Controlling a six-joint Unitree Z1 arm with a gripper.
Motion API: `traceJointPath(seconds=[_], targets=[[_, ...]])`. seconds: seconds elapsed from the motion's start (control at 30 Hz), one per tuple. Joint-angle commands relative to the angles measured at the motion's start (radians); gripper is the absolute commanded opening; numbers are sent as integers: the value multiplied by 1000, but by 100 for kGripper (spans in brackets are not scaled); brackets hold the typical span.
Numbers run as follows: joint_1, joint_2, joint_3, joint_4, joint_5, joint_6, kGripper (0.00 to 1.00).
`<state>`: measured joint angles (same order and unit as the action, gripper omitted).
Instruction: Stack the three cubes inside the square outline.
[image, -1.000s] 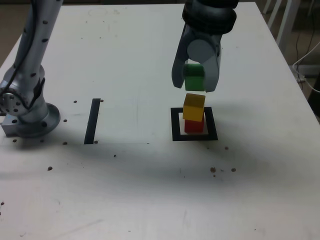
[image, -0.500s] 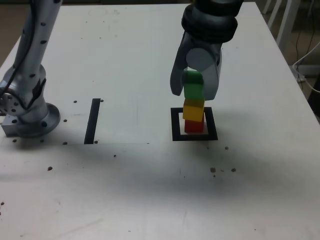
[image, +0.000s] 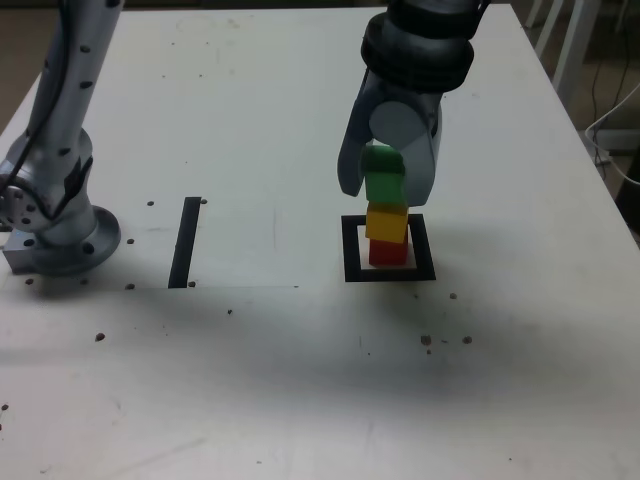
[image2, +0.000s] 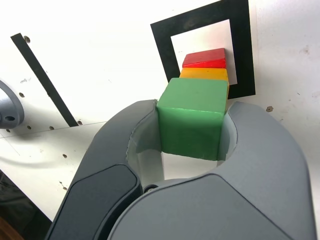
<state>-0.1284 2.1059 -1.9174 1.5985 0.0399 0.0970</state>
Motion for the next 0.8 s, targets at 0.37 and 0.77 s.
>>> traceJointPath(seconds=[0.37,0.77], targets=[[-18,1,5,23,1,-13,32],[-19,3,3,7,2,-3,95]])
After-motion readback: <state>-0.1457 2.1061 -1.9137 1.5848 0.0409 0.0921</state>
